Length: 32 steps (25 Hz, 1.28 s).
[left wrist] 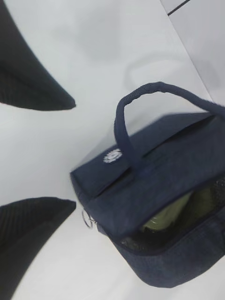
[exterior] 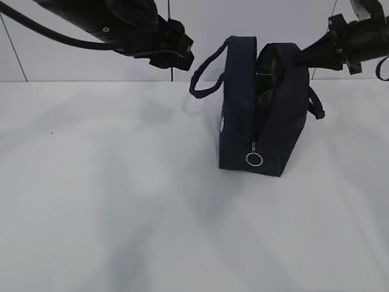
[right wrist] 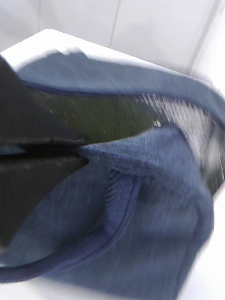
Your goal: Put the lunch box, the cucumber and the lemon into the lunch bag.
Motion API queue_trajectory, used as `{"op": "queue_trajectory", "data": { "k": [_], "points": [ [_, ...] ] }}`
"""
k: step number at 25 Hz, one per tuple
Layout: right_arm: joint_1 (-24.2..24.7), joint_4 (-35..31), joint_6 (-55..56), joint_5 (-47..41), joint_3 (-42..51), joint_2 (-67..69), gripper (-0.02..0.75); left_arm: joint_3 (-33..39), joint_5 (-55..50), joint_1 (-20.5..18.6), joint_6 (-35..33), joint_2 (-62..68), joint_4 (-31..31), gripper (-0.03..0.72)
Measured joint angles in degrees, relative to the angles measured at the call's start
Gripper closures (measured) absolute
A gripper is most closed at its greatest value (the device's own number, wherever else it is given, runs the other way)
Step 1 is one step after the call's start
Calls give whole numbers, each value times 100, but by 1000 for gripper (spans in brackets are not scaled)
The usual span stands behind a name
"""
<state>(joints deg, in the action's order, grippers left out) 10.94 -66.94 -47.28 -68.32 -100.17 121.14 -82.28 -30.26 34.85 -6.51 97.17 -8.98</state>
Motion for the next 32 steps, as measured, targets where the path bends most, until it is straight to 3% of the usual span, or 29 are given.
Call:
{"op": "queue_trajectory", "data": {
  "k": [8,24,28,32],
  "points": [
    [-561,699,278,-4,-23,-158,737,0,-45,0,0,0,0,264],
    [-584,1279,967,-13,-23,-232,729,0,-225,0,0,0,0,264],
    [-584,1219,1030,-40,-87,-241,616,0,-249,0,0,0,0,264],
    [-573,1124,1054,-67,-301,-263,408,0,-259,0,0,0,0,264]
  ]
}}
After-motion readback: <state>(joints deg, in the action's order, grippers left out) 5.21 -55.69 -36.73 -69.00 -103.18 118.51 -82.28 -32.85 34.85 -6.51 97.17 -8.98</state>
